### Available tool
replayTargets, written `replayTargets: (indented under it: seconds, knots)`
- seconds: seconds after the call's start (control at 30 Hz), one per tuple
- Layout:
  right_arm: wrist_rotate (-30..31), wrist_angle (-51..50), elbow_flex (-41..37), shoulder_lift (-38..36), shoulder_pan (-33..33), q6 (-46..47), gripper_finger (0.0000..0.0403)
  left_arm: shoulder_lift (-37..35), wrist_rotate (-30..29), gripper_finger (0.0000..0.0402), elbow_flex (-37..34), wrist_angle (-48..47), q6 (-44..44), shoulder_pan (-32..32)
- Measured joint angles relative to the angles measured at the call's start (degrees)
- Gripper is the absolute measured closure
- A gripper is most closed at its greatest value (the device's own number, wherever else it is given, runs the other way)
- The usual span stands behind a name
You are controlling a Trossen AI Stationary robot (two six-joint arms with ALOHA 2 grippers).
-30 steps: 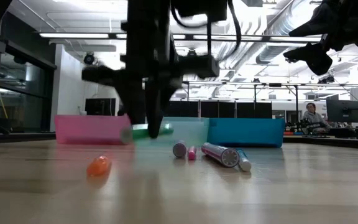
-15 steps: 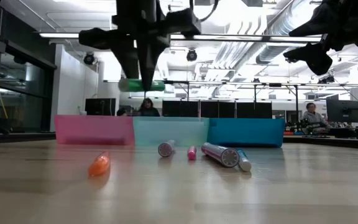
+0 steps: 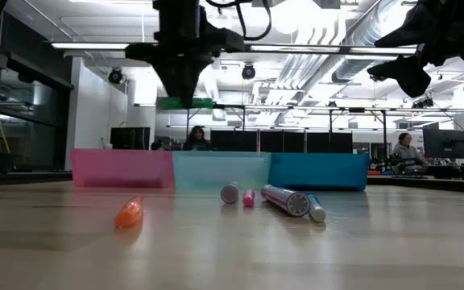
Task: Pick & Place Markers
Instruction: Put the green marker into the red bin
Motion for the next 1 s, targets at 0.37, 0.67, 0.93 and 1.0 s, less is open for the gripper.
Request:
replayTargets:
  seconds: [0.37,0.67,0.93,1.0]
  knots:
    - [0.01,0.0,0.0,-0.07,0.02,0.0,0.0153,-2.94,-5.1,0.0341,-0.03,-1.99,24.16,9.58]
    - [0.01,0.0,0.0,-0.04,0.0,0.0,0.0153,-2.62,-8.96,0.0341,-0.26,-7.11,42.55,16.97]
    - [-0.01,0.0,0.0,-0.04,0.02,0.0,0.0153,-6.01,-10.71,0.0341,-12.92,1.7,57.22,20.88]
    - [0.01,0.0,0.0,-0.04,0.01,0.0,0.0153,-7.23,-10.49,0.0341,-17.15,5.15,59.55,21.98]
